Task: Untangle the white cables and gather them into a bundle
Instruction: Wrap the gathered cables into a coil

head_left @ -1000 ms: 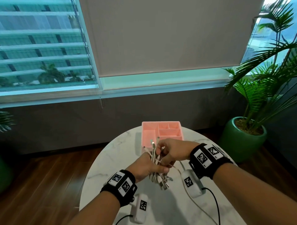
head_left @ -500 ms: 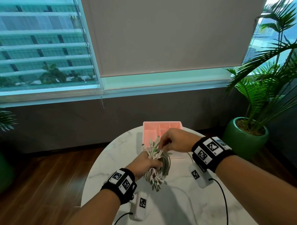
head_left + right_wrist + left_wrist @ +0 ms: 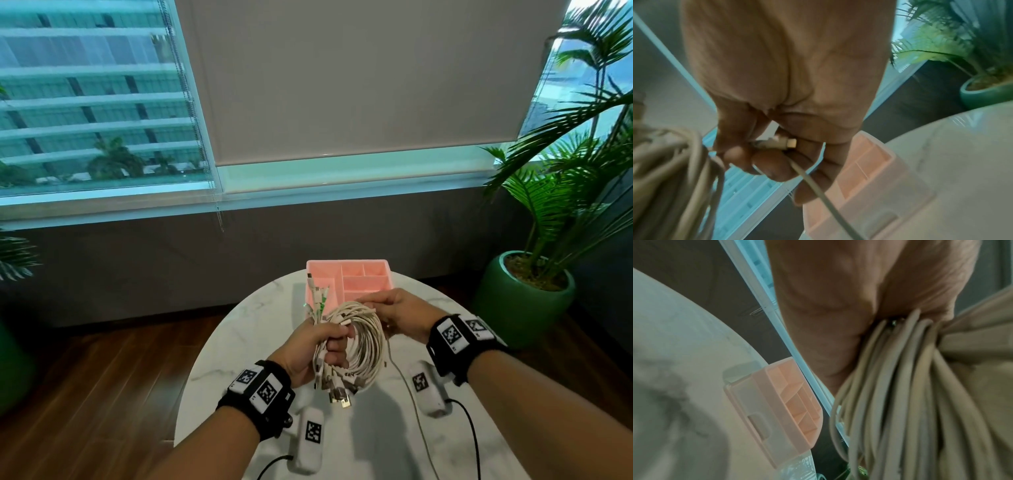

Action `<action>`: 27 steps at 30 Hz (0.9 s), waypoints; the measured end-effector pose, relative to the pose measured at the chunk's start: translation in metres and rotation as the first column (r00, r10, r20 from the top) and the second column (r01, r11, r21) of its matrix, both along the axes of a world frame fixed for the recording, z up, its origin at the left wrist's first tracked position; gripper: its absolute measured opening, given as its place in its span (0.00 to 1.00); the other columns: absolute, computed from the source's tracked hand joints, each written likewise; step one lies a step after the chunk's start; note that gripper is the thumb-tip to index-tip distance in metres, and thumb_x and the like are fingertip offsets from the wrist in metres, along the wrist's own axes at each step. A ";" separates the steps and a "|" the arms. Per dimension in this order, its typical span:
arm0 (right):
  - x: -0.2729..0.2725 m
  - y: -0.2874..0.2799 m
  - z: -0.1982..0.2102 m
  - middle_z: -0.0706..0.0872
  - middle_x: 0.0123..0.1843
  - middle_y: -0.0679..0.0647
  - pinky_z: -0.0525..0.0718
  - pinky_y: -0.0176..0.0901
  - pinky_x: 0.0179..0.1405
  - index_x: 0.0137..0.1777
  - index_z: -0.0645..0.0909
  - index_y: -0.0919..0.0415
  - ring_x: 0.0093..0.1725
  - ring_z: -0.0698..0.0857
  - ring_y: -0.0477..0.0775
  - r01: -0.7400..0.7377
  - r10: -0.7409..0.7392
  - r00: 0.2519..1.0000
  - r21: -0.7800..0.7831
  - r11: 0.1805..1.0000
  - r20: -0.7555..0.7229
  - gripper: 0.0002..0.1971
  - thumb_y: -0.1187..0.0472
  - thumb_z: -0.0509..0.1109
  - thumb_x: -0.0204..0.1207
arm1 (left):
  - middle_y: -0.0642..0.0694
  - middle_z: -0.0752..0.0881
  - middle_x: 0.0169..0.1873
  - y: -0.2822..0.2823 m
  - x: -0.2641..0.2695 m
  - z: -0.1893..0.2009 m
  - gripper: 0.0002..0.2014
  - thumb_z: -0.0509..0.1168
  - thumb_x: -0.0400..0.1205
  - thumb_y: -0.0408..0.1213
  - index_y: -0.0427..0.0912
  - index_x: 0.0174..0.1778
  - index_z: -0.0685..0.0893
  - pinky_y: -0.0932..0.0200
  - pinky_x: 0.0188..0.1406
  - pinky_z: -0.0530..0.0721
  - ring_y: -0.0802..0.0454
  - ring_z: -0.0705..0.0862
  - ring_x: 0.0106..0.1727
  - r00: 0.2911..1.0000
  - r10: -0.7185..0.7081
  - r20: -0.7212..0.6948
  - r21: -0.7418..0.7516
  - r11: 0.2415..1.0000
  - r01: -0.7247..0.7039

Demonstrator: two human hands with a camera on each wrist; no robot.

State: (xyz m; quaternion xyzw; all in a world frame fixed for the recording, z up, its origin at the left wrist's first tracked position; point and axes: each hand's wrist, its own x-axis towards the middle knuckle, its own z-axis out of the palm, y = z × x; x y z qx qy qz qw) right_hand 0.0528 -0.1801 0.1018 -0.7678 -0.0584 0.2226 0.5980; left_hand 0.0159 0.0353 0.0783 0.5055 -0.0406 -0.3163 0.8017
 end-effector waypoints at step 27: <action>-0.056 0.060 -0.056 0.76 0.28 0.54 0.75 0.42 0.25 0.55 0.83 0.67 0.22 0.72 0.53 0.155 -0.135 0.978 0.116 0.981 -0.160 0.13 0.67 0.56 0.87 | 0.47 0.74 0.21 -0.011 0.026 0.002 0.16 0.66 0.84 0.30 0.41 0.30 0.74 0.62 0.21 0.76 0.52 0.75 0.20 0.744 0.661 -0.096 -0.007 0.747 -0.664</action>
